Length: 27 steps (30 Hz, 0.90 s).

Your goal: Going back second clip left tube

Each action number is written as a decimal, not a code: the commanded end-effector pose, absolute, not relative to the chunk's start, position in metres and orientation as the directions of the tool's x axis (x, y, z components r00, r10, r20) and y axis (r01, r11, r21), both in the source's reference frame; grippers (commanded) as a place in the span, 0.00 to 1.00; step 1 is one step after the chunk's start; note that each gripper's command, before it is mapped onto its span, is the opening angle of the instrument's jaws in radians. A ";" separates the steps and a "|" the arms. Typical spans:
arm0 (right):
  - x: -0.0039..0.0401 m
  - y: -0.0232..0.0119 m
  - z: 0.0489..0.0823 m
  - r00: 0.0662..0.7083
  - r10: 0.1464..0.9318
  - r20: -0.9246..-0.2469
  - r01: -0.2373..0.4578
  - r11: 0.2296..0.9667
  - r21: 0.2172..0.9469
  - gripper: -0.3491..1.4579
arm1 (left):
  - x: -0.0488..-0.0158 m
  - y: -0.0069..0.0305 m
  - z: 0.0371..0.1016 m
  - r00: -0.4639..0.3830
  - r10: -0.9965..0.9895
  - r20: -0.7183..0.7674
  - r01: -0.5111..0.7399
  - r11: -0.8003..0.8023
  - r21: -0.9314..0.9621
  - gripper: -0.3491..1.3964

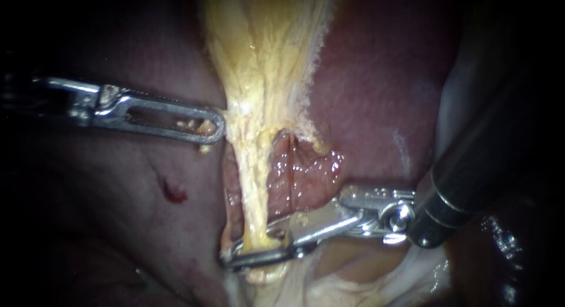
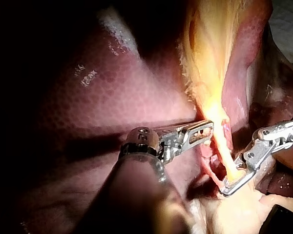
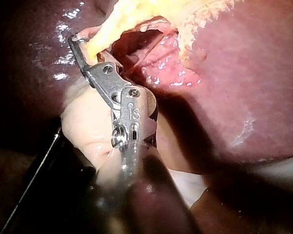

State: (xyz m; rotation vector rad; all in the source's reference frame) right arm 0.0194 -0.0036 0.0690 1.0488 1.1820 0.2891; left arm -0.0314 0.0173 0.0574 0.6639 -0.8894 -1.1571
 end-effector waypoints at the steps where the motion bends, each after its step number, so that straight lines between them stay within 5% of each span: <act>1: 0.0194 -0.0036 0.0690 0.406 0.678 -0.613 0.317 0.525 0.790 0.00 | -0.0313 0.0173 0.0574 0.145 -0.959 0.246 0.485 0.285 0.827 0.00; 8: 0.0195 -0.0036 0.0690 0.396 0.666 -0.632 0.326 0.542 0.775 0.03 | -0.0313 0.0173 0.0574 0.145 -0.959 0.246 0.485 0.285 0.827 0.00; 12: 0.0197 -0.0035 0.0692 0.375 0.633 -0.677 0.349 0.580 0.736 0.30 | -0.0313 0.0173 0.0574 0.145 -0.959 0.246 0.485 0.285 0.827 0.00; 15: 0.0200 -0.0034 0.0694 0.363 0.639 -0.678 0.301 0.608 0.735 0.43 | -0.0313 0.0173 0.0574 0.145 -0.959 0.246 0.485 0.285 0.827 0.00; 27: 0.0201 -0.0030 0.0702 0.325 0.621 -0.713 0.246 0.673 0.698 0.47 | -0.0313 0.0173 0.0574 0.145 -0.959 0.246 0.485 0.285 0.827 0.00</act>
